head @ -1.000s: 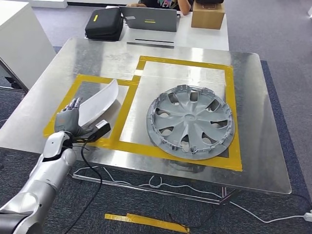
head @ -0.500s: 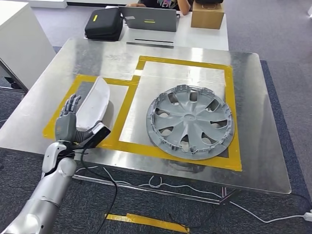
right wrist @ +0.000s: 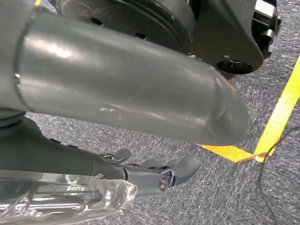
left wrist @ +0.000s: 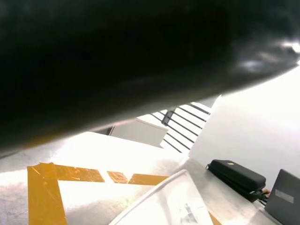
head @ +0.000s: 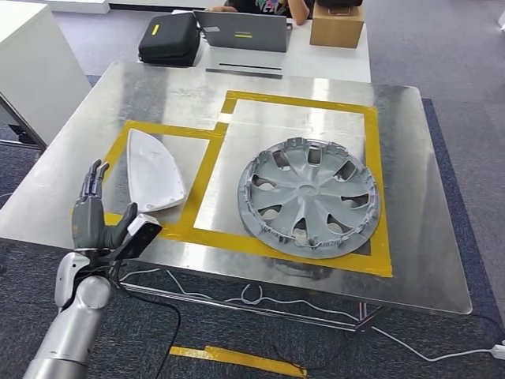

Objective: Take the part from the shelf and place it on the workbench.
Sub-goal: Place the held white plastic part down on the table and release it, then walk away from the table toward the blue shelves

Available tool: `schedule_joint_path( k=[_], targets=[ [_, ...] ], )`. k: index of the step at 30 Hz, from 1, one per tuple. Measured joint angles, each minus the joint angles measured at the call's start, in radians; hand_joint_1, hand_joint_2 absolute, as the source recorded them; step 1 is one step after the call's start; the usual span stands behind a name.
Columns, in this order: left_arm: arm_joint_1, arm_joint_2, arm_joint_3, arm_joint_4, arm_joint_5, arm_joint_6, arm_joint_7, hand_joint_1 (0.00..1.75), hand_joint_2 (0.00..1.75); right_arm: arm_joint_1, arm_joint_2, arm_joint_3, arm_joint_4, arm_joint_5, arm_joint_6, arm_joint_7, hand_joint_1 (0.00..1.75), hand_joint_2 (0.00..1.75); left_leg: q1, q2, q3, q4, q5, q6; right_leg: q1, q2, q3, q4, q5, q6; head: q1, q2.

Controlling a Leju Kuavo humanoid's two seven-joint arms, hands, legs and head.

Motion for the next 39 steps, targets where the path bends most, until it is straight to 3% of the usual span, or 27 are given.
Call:
schedule_joint_path(
  k=[7,11,14,16,18,19,20,21,23,25,29,30,32,34,35,36,37,39],
  targets=[
    [0.146,0.000,0.053,-0.155,0.288,-0.072,-0.192,0.00,0.00,0.003,0.003,-0.012,0.000,-0.007,-0.004,-0.012,0.00,0.00,-0.002,0.001,0.000,0.003,-0.005,0.005,-0.002,0.000,0.000,-0.002,-0.001,0.002,0.000,0.000],
    [0.228,-0.003,0.137,-0.215,0.426,-0.092,-0.281,0.00,0.00,0.004,0.008,-0.021,0.000,-0.011,-0.007,-0.016,0.00,0.00,-0.005,0.000,0.000,0.008,-0.011,0.015,-0.004,0.000,0.004,-0.004,-0.002,0.009,0.000,0.000],
    [0.261,-0.011,0.225,-0.225,0.526,-0.111,-0.328,0.00,0.00,0.005,0.011,-0.030,0.000,-0.016,-0.009,-0.015,0.00,0.00,-0.001,0.003,0.008,-0.009,0.001,0.024,-0.003,0.000,0.005,-0.003,-0.007,0.017,0.000,0.000],
    [0.274,-0.021,0.291,-0.224,0.582,-0.120,-0.343,0.00,0.00,0.006,0.011,-0.037,0.000,-0.021,-0.010,-0.016,0.00,0.00,0.005,0.007,0.012,-0.025,0.013,0.030,-0.001,0.001,-0.019,0.057,-0.059,0.020,0.002,0.000],
    [0.286,-0.033,0.363,-0.220,0.625,-0.123,-0.347,0.00,0.00,0.008,0.011,-0.045,0.000,-0.025,-0.012,-0.016,0.00,0.00,0.005,0.009,0.006,-0.025,0.017,0.033,-0.001,0.001,-0.067,0.183,-0.136,0.022,0.003,0.000],
    [0.290,-0.038,0.398,-0.214,0.641,-0.124,-0.347,0.00,0.00,0.009,0.012,-0.050,0.000,-0.027,-0.013,-0.015,0.00,0.00,0.005,0.010,0.002,-0.024,0.019,0.033,-0.002,0.001,-0.084,0.233,-0.159,0.024,0.003,0.000],
    [0.293,-0.042,0.430,-0.205,0.652,-0.124,-0.347,0.00,0.00,0.011,0.012,-0.054,0.000,-0.028,-0.013,-0.015,0.00,0.00,0.005,0.010,-0.002,-0.023,0.022,0.031,-0.002,0.001,-0.086,0.253,-0.163,0.025,0.003,0.000],
    [0.295,-0.046,0.463,-0.192,0.660,-0.122,-0.347,0.00,0.00,0.012,0.012,-0.059,0.000,-0.029,-0.014,-0.015,0.00,0.00,0.005,0.010,-0.006,-0.022,0.024,0.029,-0.003,0.000,-0.069,0.233,-0.149,0.027,0.003,0.000],
    [0.296,-0.053,0.525,-0.162,0.670,-0.116,-0.347,0.00,0.00,0.012,0.013,-0.066,0.000,-0.032,-0.016,-0.014,0.00,0.00,0.007,0.010,-0.016,-0.014,0.029,0.021,-0.005,-0.001,0.011,0.099,-0.096,0.026,0.004,0.000],
    [0.297,-0.058,0.584,-0.128,0.670,-0.108,-0.348,0.00,0.00,0.010,0.016,-0.071,0.000,-0.034,-0.019,-0.014,0.00,0.00,0.006,0.010,-0.022,-0.006,0.034,0.011,-0.002,0.000,0.065,-0.005,-0.062,0.017,0.002,0.000],
    [0.293,-0.060,0.679,-0.041,0.658,-0.066,-0.349,0.00,0.00,0.011,0.022,-0.084,0.000,-0.041,-0.020,-0.010,0.00,0.00,0.012,0.007,-0.027,-0.002,0.041,-0.017,0.005,0.002,0.061,-0.017,-0.038,-0.015,-0.001,0.000],
    [0.293,-0.060,0.697,-0.020,0.656,-0.058,-0.349,0.00,0.00,0.011,0.023,-0.088,0.000,-0.042,-0.020,-0.009,0.00,0.00,0.014,0.005,-0.036,0.015,0.019,-0.024,0.004,0.001,0.056,-0.019,-0.028,-0.024,-0.002,0.000],
    [0.294,-0.060,0.723,0.010,0.654,-0.052,-0.349,0.00,0.00,0.010,0.024,-0.091,0.000,-0.043,-0.020,-0.008,0.00,0.00,0.019,-0.001,-0.071,0.112,-0.069,-0.035,0.003,0.000,0.040,-0.020,-0.007,-0.035,-0.005,0.000],
    [0.294,-0.060,0.738,0.034,0.653,-0.050,-0.349,0.00,0.00,0.011,0.024,-0.092,0.000,-0.043,-0.020,-0.007,0.00,0.00,0.023,-0.002,-0.105,0.246,-0.155,-0.043,0.004,0.000,0.015,-0.019,0.012,-0.037,-0.006,0.000],
    [0.293,-0.060,0.744,0.047,0.652,-0.049,-0.349,0.00,0.00,0.011,0.024,-0.092,0.000,-0.043,-0.020,-0.007,0.00,0.00,0.026,-0.002,-0.105,0.284,-0.176,-0.044,0.004,0.000,0.002,-0.019,0.022,-0.035,-0.006,0.000],
    [0.290,-0.061,0.752,0.061,0.647,-0.046,-0.349,0.00,0.00,0.011,0.024,-0.093,0.000,-0.043,-0.020,-0.006,0.00,0.00,0.029,-0.002,-0.088,0.287,-0.182,-0.045,0.005,0.000,-0.011,-0.018,0.031,-0.033,-0.006,0.000],
    [0.287,-0.061,0.762,0.078,0.641,-0.042,-0.349,0.00,0.00,0.011,0.024,-0.095,0.000,-0.043,-0.020,-0.005,0.00,0.00,0.031,-0.002,-0.051,0.252,-0.173,-0.046,0.005,0.001,-0.022,-0.017,0.040,-0.030,-0.006,0.000],
    [0.278,-0.060,0.784,0.116,0.621,-0.034,-0.349,0.00,0.00,0.010,0.024,-0.099,0.000,-0.043,-0.021,-0.002,0.00,0.00,0.038,-0.006,0.066,0.104,-0.141,-0.046,0.004,0.003,-0.040,-0.016,0.057,-0.021,-0.007,0.000]
  ],
)
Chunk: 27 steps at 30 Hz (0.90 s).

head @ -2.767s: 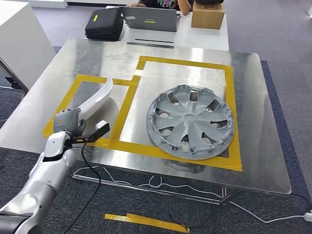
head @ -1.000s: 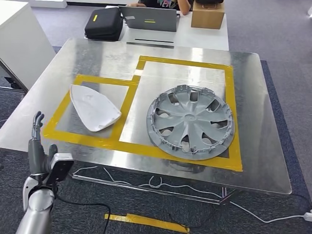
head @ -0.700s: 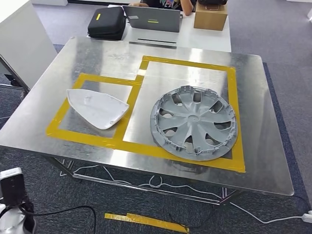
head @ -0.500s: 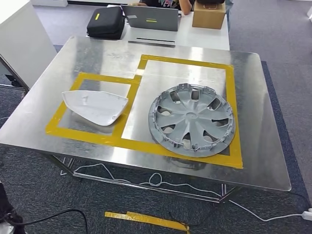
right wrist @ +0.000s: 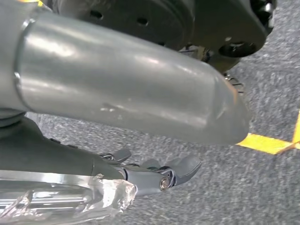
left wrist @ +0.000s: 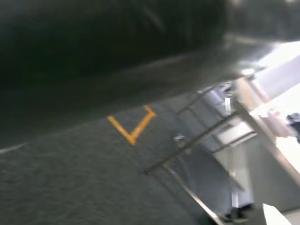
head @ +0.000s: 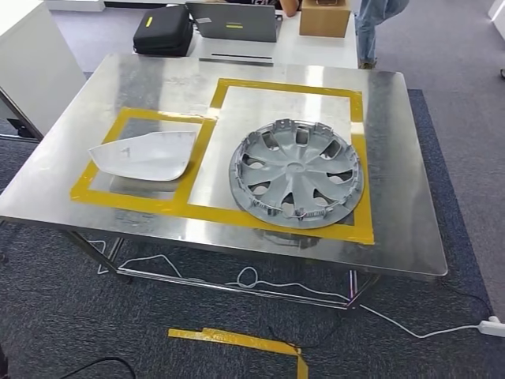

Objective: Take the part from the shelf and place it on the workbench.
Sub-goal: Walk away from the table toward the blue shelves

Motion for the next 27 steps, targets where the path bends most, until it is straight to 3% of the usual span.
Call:
schedule_joint_path(
  k=[2,3,5,6,7,8,10,11,12,13,14,16,17,18,19,20,21,22,23,25,27],
  targets=[
    [-0.010,0.000,0.020,0.039,-0.021,0.004,0.000,0.00,0.00,-0.002,0.000,-0.003,0.000,0.000,0.000,0.003,0.00,0.00,0.000,-0.009,0.081,-0.117,0.020,0.007,0.001,0.001,-0.009,0.003,0.015,0.012,0.003,0.000],
    [-0.014,0.001,0.032,0.064,-0.030,0.007,0.000,0.00,0.00,-0.003,0.000,-0.005,-0.001,0.000,-0.001,0.004,0.00,0.00,-0.005,-0.012,0.093,-0.138,0.024,0.014,0.000,0.002,-0.011,0.002,0.022,0.019,0.005,0.000],
    [-0.016,0.005,0.052,0.113,-0.040,0.016,0.000,0.00,0.00,-0.001,0.002,-0.010,-0.001,0.001,-0.002,0.005,0.00,0.00,-0.016,-0.010,0.085,-0.139,0.039,0.034,-0.009,0.003,-0.015,-0.003,0.038,0.033,0.009,0.000],
    [-0.017,0.008,0.061,0.138,-0.044,0.021,0.000,0.00,0.00,0.001,0.003,-0.013,-0.001,0.001,-0.003,0.006,0.00,0.00,-0.019,-0.007,0.077,-0.139,0.049,0.044,-0.013,0.004,-0.020,0.001,0.030,0.038,0.010,0.000],
    [-0.020,0.010,0.067,0.159,-0.047,0.025,0.000,0.00,0.00,0.003,0.003,-0.014,-0.001,0.001,-0.003,0.007,0.00,0.00,-0.021,-0.005,0.067,-0.140,0.061,0.055,-0.015,0.003,-0.031,0.021,0.002,0.041,0.011,0.000],
    [-0.023,0.013,0.072,0.182,-0.050,0.029,0.000,0.00,0.00,0.005,0.003,-0.016,-0.001,0.001,-0.003,0.007,0.00,0.00,-0.022,-0.002,0.054,-0.141,0.073,0.064,-0.015,0.002,-0.048,0.061,-0.044,0.042,0.013,0.000],
    [-0.026,0.020,0.080,0.229,-0.056,0.033,0.000,0.00,0.00,0.004,0.003,-0.018,-0.001,0.001,-0.003,0.008,0.00,0.00,-0.029,0.001,0.025,-0.140,0.095,0.074,-0.012,0.001,-0.083,0.192,-0.154,0.040,0.017,0.000],
    [-0.026,0.022,0.084,0.249,-0.057,0.034,0.000,0.00,0.00,0.003,0.003,-0.018,-0.001,0.001,-0.003,0.008,0.00,0.00,-0.033,0.002,0.009,-0.140,0.107,0.076,-0.009,0.001,-0.091,0.254,-0.185,0.037,0.017,0.000],
    [-0.026,0.024,0.086,0.266,-0.059,0.035,0.000,0.00,0.00,0.003,0.003,-0.018,-0.001,0.001,-0.003,0.008,0.00,0.00,-0.037,0.003,-0.007,-0.138,0.118,0.078,-0.006,0.001,-0.086,0.292,-0.192,0.034,0.017,0.000],
    [-0.027,0.024,0.088,0.280,-0.060,0.036,0.000,0.00,0.00,0.003,0.003,-0.019,-0.001,0.001,-0.003,0.008,0.00,0.00,-0.040,0.004,-0.023,-0.137,0.129,0.079,-0.001,0.001,-0.065,0.296,-0.177,0.029,0.017,0.000],
    [-0.028,0.025,0.090,0.295,-0.063,0.036,0.000,0.00,0.00,0.003,0.003,-0.019,-0.001,0.001,-0.003,0.008,0.00,0.00,-0.042,0.005,-0.038,-0.136,0.139,0.079,0.005,0.001,-0.024,0.265,-0.151,0.022,0.017,0.000],
    [-0.032,0.027,0.096,0.329,-0.076,0.039,0.000,0.00,0.00,0.001,0.003,-0.020,-0.001,0.001,-0.003,0.008,0.00,0.00,-0.045,0.006,-0.058,-0.132,0.158,0.076,0.020,-0.002,0.103,0.116,-0.120,0.006,0.017,0.000],
    [-0.035,0.029,0.098,0.349,-0.087,0.041,0.000,0.00,0.00,-0.002,0.002,-0.021,-0.001,0.002,-0.003,0.008,0.00,0.00,-0.047,0.006,-0.065,-0.130,0.167,0.073,0.025,-0.004,0.163,0.034,-0.125,0.000,0.017,0.000],
    [-0.039,0.031,0.100,0.373,-0.101,0.046,0.000,0.00,0.00,-0.004,0.002,-0.022,-0.002,0.002,-0.002,0.007,0.00,0.00,-0.048,0.007,-0.069,-0.129,0.176,0.070,0.029,-0.005,0.204,-0.026,-0.135,-0.004,0.016,0.000],
    [-0.043,0.034,0.101,0.398,-0.117,0.052,0.000,0.00,0.00,-0.006,0.002,-0.024,-0.002,0.002,-0.001,0.007,0.00,0.00,-0.048,0.008,-0.073,-0.128,0.185,0.066,0.031,-0.005,0.222,-0.058,-0.142,-0.007,0.016,0.000],
    [-0.047,0.038,0.102,0.426,-0.134,0.059,0.000,0.00,0.00,-0.006,0.002,-0.026,-0.002,0.002,0.000,0.007,0.00,0.00,-0.048,0.008,-0.076,-0.128,0.195,0.062,0.030,-0.005,0.219,-0.069,-0.141,-0.010,0.016,0.000],
    [-0.050,0.042,0.102,0.456,-0.151,0.068,0.000,0.00,0.00,-0.006,0.003,-0.028,-0.002,0.002,0.002,0.008,0.00,0.00,-0.047,0.007,-0.080,-0.126,0.194,0.056,0.029,-0.006,0.211,-0.070,-0.131,-0.015,0.016,0.000],
    [-0.052,0.046,0.103,0.485,-0.168,0.078,0.000,0.00,0.00,-0.005,0.003,-0.030,-0.002,0.002,0.003,0.008,0.00,0.00,-0.045,0.005,-0.087,-0.114,0.174,0.049,0.026,-0.007,0.202,-0.071,-0.120,-0.021,0.016,0.000],
    [-0.053,0.051,0.103,0.515,-0.185,0.088,0.003,0.00,0.00,-0.004,0.003,-0.032,-0.002,0.002,0.005,0.009,0.00,0.00,-0.042,0.002,-0.097,-0.084,0.135,0.041,0.024,-0.008,0.190,-0.073,-0.107,-0.026,0.014,0.000],
    [-0.057,0.057,0.103,0.573,-0.217,0.105,0.017,0.00,0.00,-0.002,0.003,-0.035,-0.002,0.002,0.007,0.010,0.00,0.00,-0.032,-0.001,-0.122,0.021,0.030,0.025,0.022,-0.009,0.165,-0.070,-0.086,-0.032,0.010,0.000],
    [-0.059,0.059,0.103,0.605,-0.236,0.111,0.029,0.00,0.00,-0.001,0.003,-0.035,-0.002,0.003,0.008,0.011,0.00,0.00,-0.026,-0.001,-0.136,0.096,-0.023,0.018,0.022,-0.009,0.151,-0.067,-0.076,-0.031,0.010,0.000]
  ],
)
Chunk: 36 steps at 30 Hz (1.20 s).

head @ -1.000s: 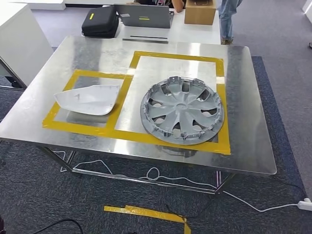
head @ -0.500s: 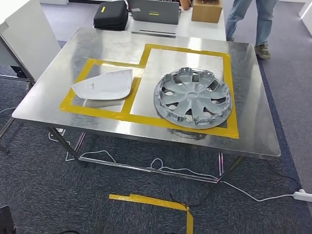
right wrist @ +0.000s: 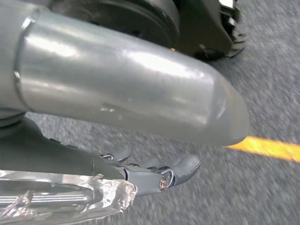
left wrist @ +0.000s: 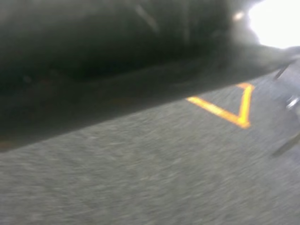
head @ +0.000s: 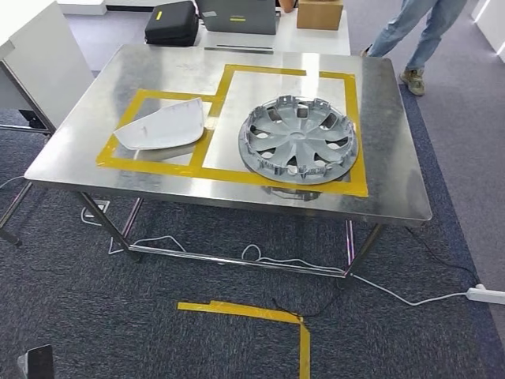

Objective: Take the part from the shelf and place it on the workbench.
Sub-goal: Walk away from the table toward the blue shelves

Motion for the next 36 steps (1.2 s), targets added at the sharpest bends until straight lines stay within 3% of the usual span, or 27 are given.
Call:
schedule_joint_path(
  k=[4,5,6,8,9,11,13,16,17,18,19,21,23,24,26,27,29,31,32,33,34,36],
  targets=[
    [-0.001,0.000,0.000,0.015,-0.009,-0.001,0.010,0.00,0.00,0.000,0.000,0.000,0.000,0.000,0.000,0.001,0.00,0.00,0.004,0.000,-0.005,0.043,-0.011,-0.004,0.000,-0.001,-0.011,0.004,0.006,0.001,-0.001,0.000],
    [-0.001,-0.003,-0.002,0.041,-0.024,-0.007,0.035,0.00,0.00,0.000,0.000,-0.001,0.000,0.000,0.000,0.004,0.00,0.00,0.011,0.000,0.017,0.041,0.013,-0.009,-0.001,0.000,-0.029,0.014,0.014,0.005,-0.001,0.000],
    [-0.001,-0.007,-0.008,0.074,-0.049,-0.015,0.066,0.00,0.00,-0.001,0.000,-0.003,0.000,0.000,0.001,0.007,0.00,0.00,0.019,-0.001,0.070,-0.009,0.034,-0.016,-0.002,0.000,-0.055,0.029,0.024,0.012,-0.002,0.000],
    [0.000,-0.018,-0.026,0.142,-0.109,-0.029,0.134,0.00,0.00,-0.003,-0.001,-0.007,0.000,0.001,0.002,0.013,0.00,0.00,0.028,-0.007,0.182,-0.144,0.070,-0.019,-0.005,0.002,-0.106,0.063,0.047,0.032,-0.002,0.000],
    [0.000,-0.023,-0.037,0.160,-0.132,-0.029,0.152,0.00,0.00,-0.004,-0.001,-0.008,0.000,0.002,0.003,0.013,0.00,0.00,0.026,-0.010,0.213,-0.199,0.061,-0.015,-0.006,0.002,-0.121,0.072,0.055,0.041,-0.002,0.000],
    [0.002,-0.029,-0.054,0.183,-0.158,-0.029,0.174,0.00,0.00,-0.003,0.000,-0.009,0.000,0.004,0.004,0.013,0.00,0.00,0.020,-0.009,0.201,-0.212,0.064,0.005,-0.012,0.003,-0.136,0.077,0.067,0.056,-0.002,0.000],
    [0.004,-0.036,-0.068,0.199,-0.174,-0.033,0.194,0.00,0.00,0.001,0.000,-0.010,0.000,0.006,0.004,0.014,0.00,0.00,0.017,-0.004,0.180,-0.216,0.082,0.029,-0.016,0.004,-0.162,0.110,0.025,0.065,0.001,0.000],
    [0.007,-0.045,-0.084,0.214,-0.186,-0.056,0.216,0.00,0.00,0.002,0.000,-0.012,0.000,0.011,0.004,0.015,0.00,0.00,0.009,0.000,0.142,-0.216,0.113,0.050,-0.017,0.005,-0.214,0.285,-0.114,0.067,0.004,0.000],
    [0.007,-0.048,-0.087,0.218,-0.186,-0.065,0.220,0.00,0.00,0.002,0.000,-0.012,0.000,0.012,0.004,0.015,0.00,0.00,0.005,0.001,0.128,-0.216,0.124,0.053,-0.016,0.005,-0.221,0.338,-0.136,0.066,0.004,0.000],
    [0.007,-0.051,-0.090,0.222,-0.185,-0.071,0.223,0.00,0.00,0.002,0.000,-0.013,0.000,0.013,0.004,0.015,0.00,0.00,0.002,0.002,0.114,-0.215,0.134,0.054,-0.016,0.005,-0.214,0.361,-0.134,0.064,0.004,0.000],
    [0.007,-0.054,-0.092,0.225,-0.185,-0.075,0.224,0.00,0.00,0.002,0.000,-0.013,0.000,0.014,0.004,0.015,0.00,0.00,-0.001,0.002,0.101,-0.215,0.143,0.054,-0.015,0.005,-0.189,0.348,-0.115,0.061,0.004,0.000],
    [0.008,-0.060,-0.097,0.231,-0.185,-0.078,0.225,0.00,0.00,0.001,-0.001,-0.014,-0.001,0.015,0.004,0.015,0.00,0.00,-0.004,0.002,0.082,-0.214,0.160,0.053,-0.008,0.005,-0.092,0.231,-0.061,0.047,0.004,0.000],
    [0.008,-0.065,-0.100,0.235,-0.185,-0.079,0.225,0.00,0.00,-0.002,-0.002,-0.014,-0.001,0.015,0.004,0.014,0.00,0.00,-0.007,0.003,0.070,-0.212,0.176,0.046,-0.001,0.004,0.003,0.089,-0.041,0.033,0.004,0.000],
    [0.007,-0.066,-0.100,0.236,-0.185,-0.079,0.225,0.00,0.00,-0.003,-0.002,-0.014,-0.001,0.015,0.003,0.014,0.00,0.00,-0.007,0.004,0.065,-0.213,0.185,0.042,0.002,0.004,0.025,0.049,-0.041,0.029,0.003,0.000],
    [0.008,-0.067,-0.101,0.237,-0.185,-0.079,0.225,0.00,0.00,-0.002,-0.002,-0.015,-0.002,0.015,0.003,0.014,0.00,0.00,-0.005,0.006,0.058,-0.216,0.201,0.032,0.002,0.005,0.027,0.021,-0.036,0.027,0.004,0.000],
    [0.008,-0.067,-0.101,0.238,-0.185,-0.079,0.225,0.00,0.00,-0.001,-0.002,-0.015,-0.002,0.015,0.003,0.014,0.00,0.00,-0.005,0.005,0.053,-0.212,0.193,0.026,-0.001,0.005,0.026,0.015,-0.028,0.024,0.004,0.000],
    [0.010,-0.067,-0.101,0.239,-0.185,-0.079,0.225,0.00,0.00,-0.001,-0.001,-0.015,-0.002,0.015,0.003,0.015,0.00,0.00,-0.002,0.001,0.031,-0.156,0.127,0.014,-0.008,0.003,0.015,0.005,-0.011,0.015,0.001,0.000],
    [0.010,-0.067,-0.101,0.240,-0.184,-0.079,0.226,0.00,0.00,-0.002,-0.001,-0.015,-0.002,0.015,0.003,0.015,0.00,0.00,0.005,-0.001,0.001,-0.032,0.033,0.002,-0.007,0.000,-0.010,0.016,0.003,0.010,-0.002,0.000],
    [0.010,-0.067,-0.101,0.240,-0.184,-0.079,0.226,0.00,0.00,-0.002,-0.001,-0.015,-0.002,0.015,0.003,0.015,0.00,0.00,0.009,-0.001,-0.009,0.028,0.008,-0.003,-0.007,-0.001,-0.025,0.023,0.009,0.011,-0.002,0.000],
    [0.010,-0.067,-0.101,0.241,-0.184,-0.079,0.226,0.00,0.00,-0.002,-0.001,-0.015,-0.002,0.015,0.004,0.015,0.00,0.00,0.013,-0.001,-0.007,0.064,0.006,-0.007,-0.008,-0.002,-0.042,0.032,0.015,0.012,-0.002,0.000],
    [0.010,-0.067,-0.101,0.241,-0.184,-0.079,0.226,0.00,0.00,-0.003,-0.001,-0.015,-0.002,0.015,0.004,0.015,0.00,0.00,0.017,-0.001,0.009,0.069,0.023,-0.011,-0.008,-0.002,-0.059,0.042,0.021,0.015,-0.002,0.000],
    [0.008,-0.067,-0.101,0.241,-0.184,-0.079,0.226,0.00,0.00,-0.004,-0.001,-0.015,-0.002,0.015,0.004,0.015,0.00,0.00,0.025,-0.001,0.087,-0.015,0.069,-0.017,-0.011,-0.001,-0.094,0.064,0.032,0.023,-0.002,0.000]
  ],
)
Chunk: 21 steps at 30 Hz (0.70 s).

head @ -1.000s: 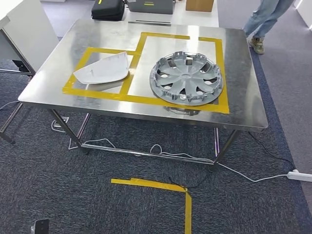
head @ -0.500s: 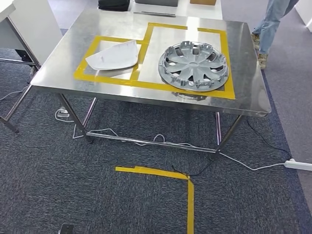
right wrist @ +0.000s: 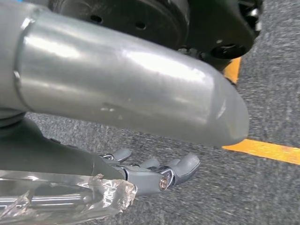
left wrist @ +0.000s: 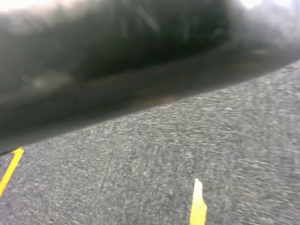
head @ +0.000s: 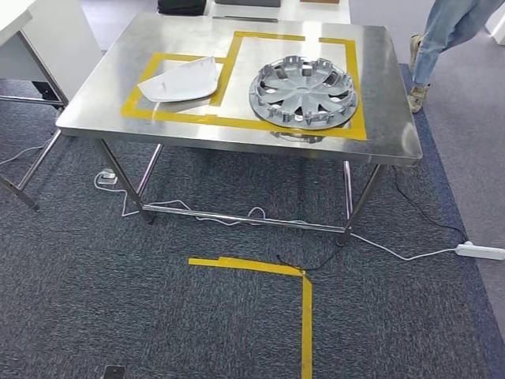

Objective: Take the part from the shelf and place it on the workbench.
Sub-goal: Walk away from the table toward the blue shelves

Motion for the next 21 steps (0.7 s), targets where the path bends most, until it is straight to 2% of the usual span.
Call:
schedule_joint_path(
  k=[2,3,4,5,6,7,8,10,11,12,13,14,15,16,17,18,19,20,21],
  targets=[
    [-0.004,0.000,-0.001,0.000,0.000,0.000,0.000,0.00,0.00,0.000,0.000,0.000,0.000,0.000,0.000,0.000,0.00,0.00,0.001,-0.003,0.087,-0.125,-0.001,0.002,0.000,0.001,-0.026,0.020,0.010,0.012,0.000,0.000],
    [-0.005,-0.001,-0.001,0.001,0.000,0.000,0.000,0.00,0.00,-0.001,0.000,0.000,0.000,0.000,0.000,0.000,0.00,0.00,-0.002,-0.005,0.109,-0.163,-0.010,0.008,-0.001,0.002,-0.033,0.025,0.017,0.018,0.000,0.000],
    [-0.006,-0.001,-0.001,0.001,0.000,0.000,0.000,0.00,0.00,0.000,0.000,0.000,0.000,0.000,0.000,-0.001,0.00,0.00,-0.007,-0.006,0.115,-0.180,-0.014,0.016,-0.002,0.002,-0.038,0.027,0.023,0.024,0.000,0.000],
    [-0.005,-0.001,-0.001,0.002,0.000,0.000,0.000,0.00,0.00,0.000,0.001,0.000,0.000,0.000,0.000,-0.001,0.00,0.00,-0.009,-0.005,0.108,-0.181,-0.008,0.026,-0.004,0.003,-0.040,0.027,0.030,0.031,0.000,0.000],
    [-0.005,-0.001,-0.001,0.002,0.000,0.000,0.000,0.00,0.00,0.002,0.001,0.000,0.000,0.000,0.000,-0.001,0.00,0.00,-0.011,-0.002,0.100,-0.183,0.001,0.035,-0.008,0.003,-0.046,0.031,0.025,0.037,-0.002,0.000],
    [-0.005,0.000,-0.001,0.003,0.000,0.000,0.001,0.00,0.00,0.003,0.001,0.000,0.000,0.000,0.000,0.000,0.00,0.00,-0.011,0.000,0.089,-0.184,0.012,0.046,-0.010,0.004,-0.054,0.045,0.002,0.042,-0.001,0.000],
    [-0.005,0.001,-0.001,0.003,0.000,0.000,0.001,0.00,0.00,0.005,0.001,0.000,0.000,0.000,0.000,0.000,0.00,0.00,-0.011,0.002,0.075,-0.186,0.025,0.056,-0.012,0.005,-0.068,0.077,-0.040,0.046,0.000,0.000],
    [-0.006,0.003,-0.001,0.003,0.000,0.000,0.001,0.00,0.00,0.006,0.001,0.000,0.000,0.000,0.000,0.000,0.00,0.00,-0.014,0.004,0.044,-0.185,0.050,0.066,-0.013,0.006,-0.100,0.190,-0.147,0.051,0.003,0.000],
    [-0.006,0.003,-0.001,0.003,0.000,0.000,0.001,0.00,0.00,0.005,0.001,0.000,0.000,0.000,0.000,0.000,0.00,0.00,-0.016,0.005,0.026,-0.185,0.064,0.066,-0.013,0.006,-0.111,0.253,-0.180,0.051,0.003,0.000],
    [-0.006,0.003,-0.001,0.003,0.000,0.000,0.001,0.00,0.00,0.004,0.001,0.000,0.000,0.000,0.000,0.000,0.00,0.00,-0.017,0.005,0.008,-0.184,0.078,0.066,-0.012,0.006,-0.110,0.298,-0.184,0.051,0.003,0.000],
    [-0.005,0.002,-0.001,0.003,0.000,0.000,0.001,0.00,0.00,0.004,0.001,0.000,0.000,0.000,0.000,0.000,0.00,0.00,-0.019,0.006,-0.010,-0.183,0.091,0.065,-0.012,0.007,-0.098,0.317,-0.165,0.049,0.003,0.000],
    [-0.005,0.002,-0.001,0.003,0.000,0.000,0.001,0.00,0.00,0.004,0.001,0.000,0.000,0.000,0.000,0.000,0.00,0.00,-0.019,0.006,-0.028,-0.183,0.105,0.063,-0.012,0.007,-0.067,0.301,-0.130,0.047,0.002,0.000],
    [-0.006,0.001,-0.001,0.003,0.000,0.000,0.001,0.00,0.00,0.003,0.001,0.000,0.000,0.000,0.000,0.000,0.00,0.00,-0.019,0.007,-0.043,-0.182,0.118,0.061,-0.012,0.007,-0.017,0.249,-0.100,0.045,0.002,0.000],
    [-0.005,0.001,-0.001,0.003,0.000,0.000,0.001,0.00,0.00,0.002,0.001,0.000,0.000,0.000,0.000,0.000,0.00,0.00,-0.021,0.006,-0.054,-0.181,0.130,0.057,-0.011,0.006,0.049,0.169,-0.088,0.042,0.003,0.000],
    [-0.005,0.000,-0.002,0.003,0.000,0.000,0.001,0.00,0.00,0.000,0.001,0.000,0.000,0.000,0.000,0.000,0.00,0.00,-0.022,0.006,-0.061,-0.180,0.142,0.052,-0.010,0.007,0.115,0.076,-0.094,0.038,0.003,0.000],
    [-0.005,0.000,-0.002,0.003,0.000,0.000,0.001,0.00,0.00,-0.003,0.001,0.000,-0.001,0.000,0.000,-0.001,0.00,0.00,-0.022,0.007,-0.065,-0.181,0.155,0.047,-0.008,0.007,0.163,0.004,-0.110,0.035,0.003,0.000],
    [-0.004,0.000,-0.002,0.003,0.000,0.000,0.001,0.00,0.00,-0.005,0.001,0.000,-0.001,0.000,0.000,-0.001,0.00,0.00,-0.022,0.008,-0.067,-0.183,0.167,0.041,-0.006,0.008,0.189,-0.041,-0.123,0.030,0.003,0.000],
    [-0.004,0.000,-0.002,0.004,0.000,0.000,0.001,0.00,0.00,-0.005,0.001,0.000,-0.001,0.000,0.000,-0.001,0.00,0.00,-0.020,0.009,-0.069,-0.187,0.180,0.035,-0.004,0.009,0.191,-0.057,-0.125,0.025,0.003,0.000],
    [-0.004,0.000,-0.002,0.004,0.000,0.000,0.001,0.00,0.00,-0.005,0.001,0.000,-0.001,0.000,0.000,-0.001,0.00,0.00,-0.018,0.008,-0.072,-0.189,0.185,0.029,-0.004,0.007,0.179,-0.053,-0.116,0.018,0.003,0.000]
  ],
)
